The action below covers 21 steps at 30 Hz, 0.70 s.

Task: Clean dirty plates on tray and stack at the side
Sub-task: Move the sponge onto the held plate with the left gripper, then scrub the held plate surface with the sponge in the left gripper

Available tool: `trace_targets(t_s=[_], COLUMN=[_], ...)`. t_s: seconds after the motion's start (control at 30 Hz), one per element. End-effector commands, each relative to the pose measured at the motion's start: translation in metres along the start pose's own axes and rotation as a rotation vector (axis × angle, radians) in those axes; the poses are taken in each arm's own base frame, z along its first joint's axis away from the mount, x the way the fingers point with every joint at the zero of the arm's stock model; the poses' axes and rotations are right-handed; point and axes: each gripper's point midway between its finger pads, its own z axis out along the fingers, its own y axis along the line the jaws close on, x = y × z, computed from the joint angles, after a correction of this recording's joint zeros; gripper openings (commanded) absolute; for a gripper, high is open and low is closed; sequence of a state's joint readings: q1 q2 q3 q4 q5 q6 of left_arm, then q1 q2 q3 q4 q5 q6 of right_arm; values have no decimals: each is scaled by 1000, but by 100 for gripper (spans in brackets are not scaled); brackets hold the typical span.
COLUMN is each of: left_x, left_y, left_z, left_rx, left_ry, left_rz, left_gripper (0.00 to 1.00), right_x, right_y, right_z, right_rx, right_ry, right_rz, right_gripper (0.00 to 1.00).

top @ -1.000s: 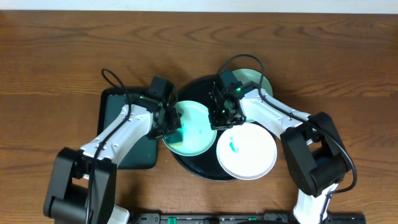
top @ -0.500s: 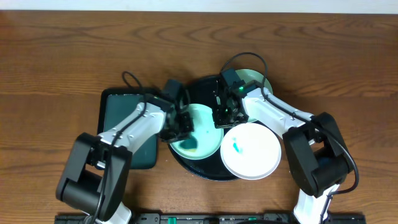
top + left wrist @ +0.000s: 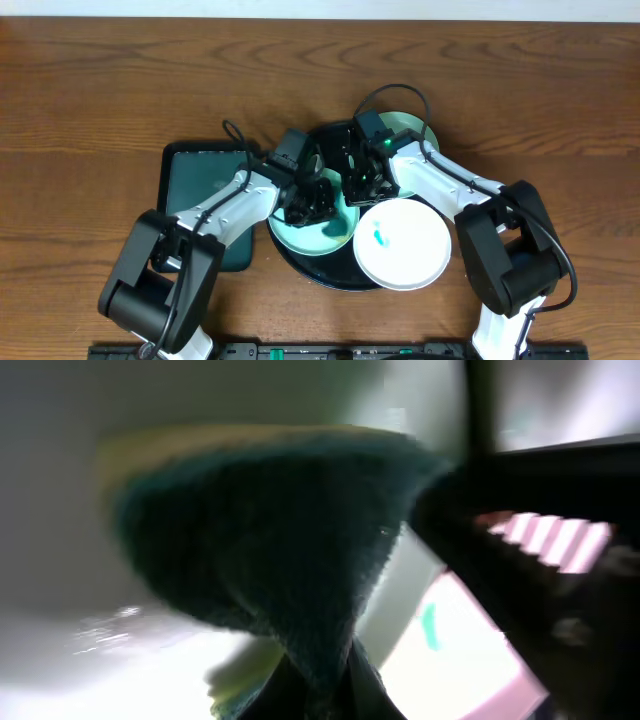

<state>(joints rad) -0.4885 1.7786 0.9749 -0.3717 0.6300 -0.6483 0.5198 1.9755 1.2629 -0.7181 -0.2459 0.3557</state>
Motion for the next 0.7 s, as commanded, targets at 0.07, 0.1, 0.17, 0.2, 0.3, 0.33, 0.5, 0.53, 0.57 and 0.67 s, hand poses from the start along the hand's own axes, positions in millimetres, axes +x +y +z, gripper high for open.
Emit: trace_targets(t_s=[0.07, 0.1, 0.17, 0.2, 0.3, 0.33, 0.5, 0.53, 0.57, 0.67], left_x=[-6, -10, -17, -19, -22, -25, -25, -22, -20, -16], left_y=[3, 10, 27, 34, 50, 60, 127, 140, 150, 170], left_z=[5, 5, 1, -1, -8, -12, -43, -52, -59, -76], left_rx=[-8, -45, -122, -147, -196, -236, -528, -590, -637, -742], left_ry=[-27, -53, -92, -101, -105, -117, -161, -162, -163, -164], left_rz=[-5, -12, -37, -44, -35, -41, -129, -151, -166, -196], left_gripper=[7, 7, 7, 7, 7, 7, 7, 7, 7, 7], right_x=[14, 15, 15, 16, 16, 16, 17, 17, 17, 16], right_y=[9, 9, 8, 8, 8, 8, 8, 8, 8, 8], right_z=[10, 10, 10, 10, 10, 10, 10, 10, 10, 10], right_rx=[-35, -34, -34, -33, -32, -32, -32, -31, -31, -31], right_ry=[59, 60, 62, 64, 67, 67, 69, 69, 69, 67], right_rz=[-4, -3, -2, -1, -1, -1, 0, 0, 0, -1], right_gripper=[1, 1, 1, 1, 1, 1, 1, 1, 1, 1])
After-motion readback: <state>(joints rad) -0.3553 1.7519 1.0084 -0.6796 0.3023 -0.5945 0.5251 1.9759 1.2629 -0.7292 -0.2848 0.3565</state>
